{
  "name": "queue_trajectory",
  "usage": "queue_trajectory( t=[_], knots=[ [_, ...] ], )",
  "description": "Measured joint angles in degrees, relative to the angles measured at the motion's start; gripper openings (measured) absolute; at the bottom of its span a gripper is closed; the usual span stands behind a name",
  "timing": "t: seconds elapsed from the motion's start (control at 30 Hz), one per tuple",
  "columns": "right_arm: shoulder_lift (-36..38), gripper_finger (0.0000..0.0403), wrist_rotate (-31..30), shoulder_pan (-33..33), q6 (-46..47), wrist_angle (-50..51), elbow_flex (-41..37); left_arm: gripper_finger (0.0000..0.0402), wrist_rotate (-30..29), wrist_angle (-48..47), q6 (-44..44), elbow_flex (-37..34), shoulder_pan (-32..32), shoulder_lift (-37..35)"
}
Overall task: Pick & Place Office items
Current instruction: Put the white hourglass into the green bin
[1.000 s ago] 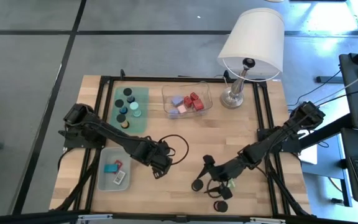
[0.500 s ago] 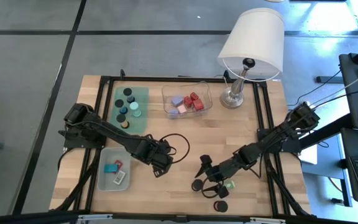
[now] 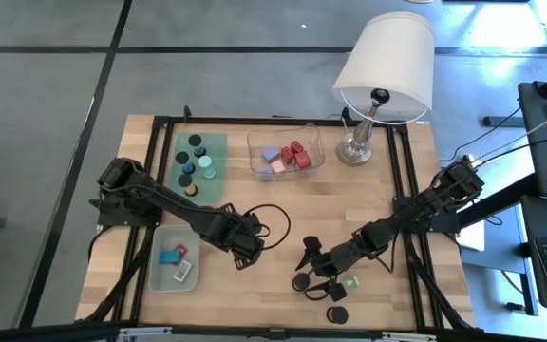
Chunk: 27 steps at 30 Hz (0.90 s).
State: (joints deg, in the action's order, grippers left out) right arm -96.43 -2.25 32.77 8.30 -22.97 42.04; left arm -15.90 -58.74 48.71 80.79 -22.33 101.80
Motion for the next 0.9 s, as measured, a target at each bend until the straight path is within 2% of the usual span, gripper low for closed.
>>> queue_trajectory(
  t=[0.33, 0.47, 0.63, 0.9],
  knots=[
    [-2.37, 0.0303, -0.30, -0.02, 1.54, -6.85, 0.00, 0.0283, 0.02, 0.00, -2.17, 0.00, -0.02, 0.00],
    [-2.37, 0.0275, -0.28, -0.04, 2.49, -6.59, 0.00, 0.0283, 0.02, 0.00, -2.97, 0.00, 0.00, 0.00],
    [-2.37, 0.0217, -0.28, -0.04, 5.10, -6.60, 0.00, 0.0283, -1.08, 0.00, -2.97, 0.00, 0.00, 0.00],
    [-1.27, 0.0213, -3.28, -0.50, 12.65, -5.23, 0.00, 0.0283, -6.11, 0.48, -2.48, 0.00, 0.57, 0.00]
  ],
)
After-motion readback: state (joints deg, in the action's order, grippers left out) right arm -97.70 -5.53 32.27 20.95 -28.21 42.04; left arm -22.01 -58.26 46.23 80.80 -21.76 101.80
